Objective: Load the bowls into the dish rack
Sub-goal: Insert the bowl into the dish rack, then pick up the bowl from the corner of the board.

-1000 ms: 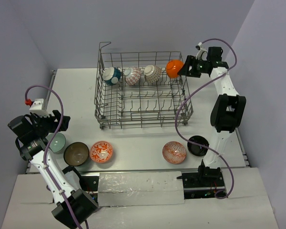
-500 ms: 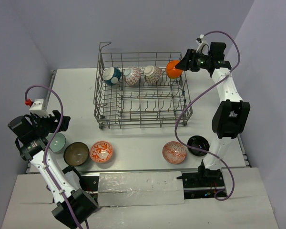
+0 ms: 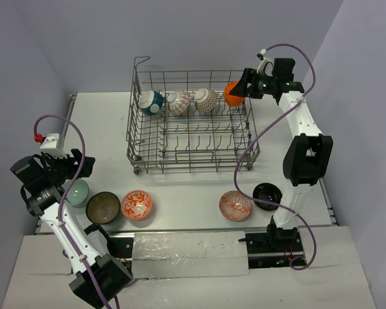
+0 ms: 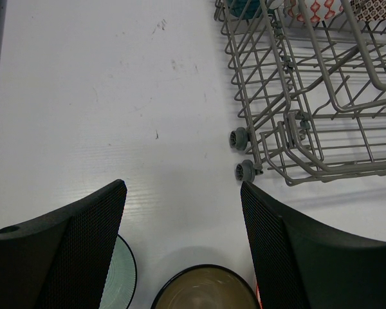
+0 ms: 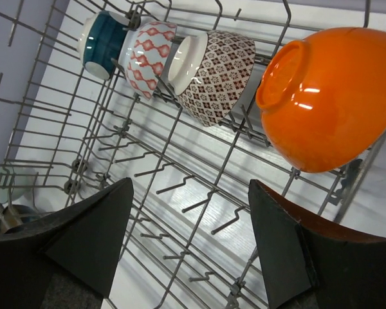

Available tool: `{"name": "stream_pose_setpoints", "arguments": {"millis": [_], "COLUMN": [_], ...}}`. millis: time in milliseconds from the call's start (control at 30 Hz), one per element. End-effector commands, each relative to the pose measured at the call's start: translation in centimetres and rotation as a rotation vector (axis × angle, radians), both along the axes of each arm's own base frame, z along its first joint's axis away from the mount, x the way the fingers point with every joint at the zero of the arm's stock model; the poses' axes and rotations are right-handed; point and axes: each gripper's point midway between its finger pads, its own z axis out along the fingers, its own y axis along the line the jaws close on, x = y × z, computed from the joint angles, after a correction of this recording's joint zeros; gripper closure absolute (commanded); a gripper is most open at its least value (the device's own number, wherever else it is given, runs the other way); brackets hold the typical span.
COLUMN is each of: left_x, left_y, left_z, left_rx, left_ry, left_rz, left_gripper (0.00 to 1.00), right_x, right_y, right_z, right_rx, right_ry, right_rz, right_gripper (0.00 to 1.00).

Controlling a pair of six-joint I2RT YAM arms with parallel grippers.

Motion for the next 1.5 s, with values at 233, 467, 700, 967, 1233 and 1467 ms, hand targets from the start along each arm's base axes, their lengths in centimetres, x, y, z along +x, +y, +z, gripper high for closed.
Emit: {"name": "stream_pose_setpoints", "arguments": {"millis": [233,467,700,967,1233,1467], "left_x": [0.0,0.1,0.1,0.1,-0.4,-0.6], "left_y": [-0.3,-0.2,-0.1,1.3,3.4,5.6], "left_z": [0.7,0.6,0.8,1.9,2.6,2.3], "left_rx": [0.015,0.014,0.018,0.029,-0.005,-0.021], "left_ry": [-0.028,-0.026,-0.03,-0.064,-0.071,-0.045], "left_rz": [-0.03,-0.03,-0.025,0.085,0.192,0.276], "left_gripper": [0.23,0.23,0.22,0.2,0.2,0.2], "right_x": [1.2,1.1,-5.5,-15.1,-25.8,-33.7], "right_y": [2.5,3.5,9.1,13.1,15.7,17.3], "right_z": [-1.6,-1.0,1.8,4.9,2.4,-2.0], "right_rx": [0.022,0.027,-0.154,-0.193,-0.29,-0.363], "right_ry": [0.043,0.025,-0.19,-0.338,-0.383,-0.397], "right_rz": [-0.091,-0.044,0.216,0.442,0.77,0.999], "right_gripper": [0.17,0.17,0.17,0.18,0.18,0.18]}}
